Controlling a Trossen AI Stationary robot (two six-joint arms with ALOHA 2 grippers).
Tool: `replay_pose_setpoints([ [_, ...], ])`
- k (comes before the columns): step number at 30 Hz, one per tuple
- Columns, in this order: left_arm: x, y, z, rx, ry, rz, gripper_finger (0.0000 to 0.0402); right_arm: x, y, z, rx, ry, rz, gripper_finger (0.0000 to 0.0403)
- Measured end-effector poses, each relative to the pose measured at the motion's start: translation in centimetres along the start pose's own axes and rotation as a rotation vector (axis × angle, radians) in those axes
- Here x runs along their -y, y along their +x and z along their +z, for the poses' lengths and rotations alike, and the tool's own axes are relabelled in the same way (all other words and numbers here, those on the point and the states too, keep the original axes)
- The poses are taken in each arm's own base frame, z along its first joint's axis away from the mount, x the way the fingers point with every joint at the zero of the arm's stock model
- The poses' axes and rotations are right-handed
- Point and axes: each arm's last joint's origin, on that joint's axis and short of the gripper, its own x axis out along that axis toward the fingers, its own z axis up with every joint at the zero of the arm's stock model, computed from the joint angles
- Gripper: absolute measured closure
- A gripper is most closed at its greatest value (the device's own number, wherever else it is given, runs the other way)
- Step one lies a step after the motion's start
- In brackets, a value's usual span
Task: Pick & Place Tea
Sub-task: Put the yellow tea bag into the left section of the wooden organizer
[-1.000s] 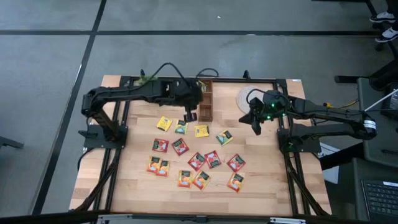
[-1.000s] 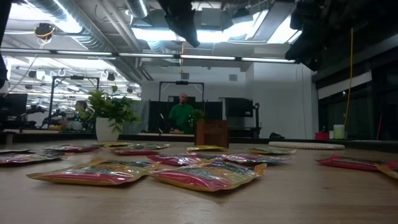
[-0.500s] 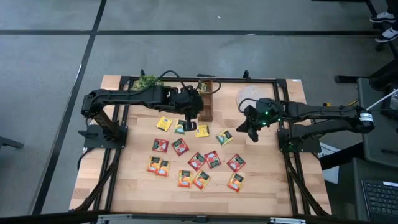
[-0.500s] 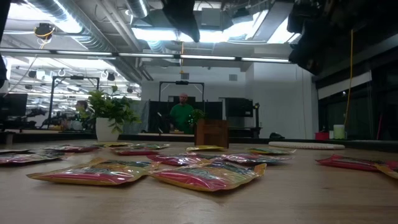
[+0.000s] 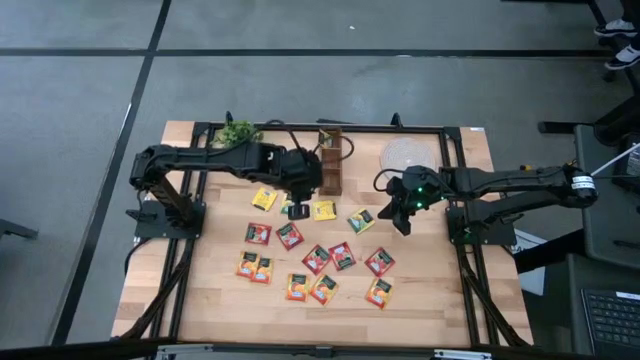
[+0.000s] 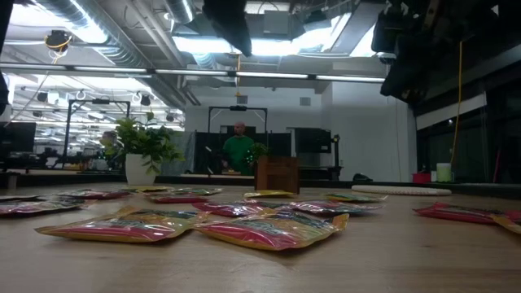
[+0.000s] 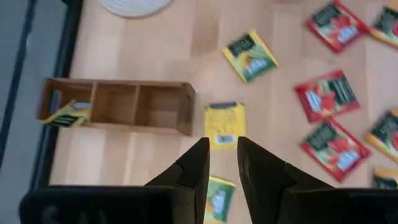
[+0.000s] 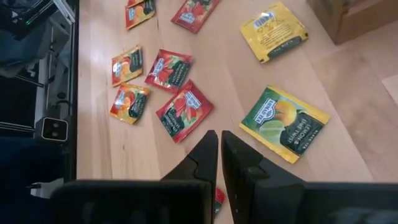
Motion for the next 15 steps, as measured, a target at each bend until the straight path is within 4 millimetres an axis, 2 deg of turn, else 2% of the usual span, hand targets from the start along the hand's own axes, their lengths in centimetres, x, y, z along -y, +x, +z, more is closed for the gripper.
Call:
replay_pose_setpoints([
  [4,0.9,-0.3,-0.7,-0.069,0.009,-0.022,0.0324,0.1,0.0,0.0,0.010,0.000,-0.020,0.0377],
  [6,1.3,-1.1,-1.1,-0.080,0.008,-0.045,0.0324,0.1,0.0,0.0,0.010,0.000,-0.020,0.0377],
  [10,1.9,-4.3,-1.4,0.021,0.013,-0.037,0.0325,0.1,0.0,0.1,0.018,-0.001,-0.024,0.0377],
  [15,1.6,-8.0,-2.0,0.153,-0.007,0.027,0.0325,0.1,0.0,0.3,0.042,-0.001,-0.038,0.0377],
])
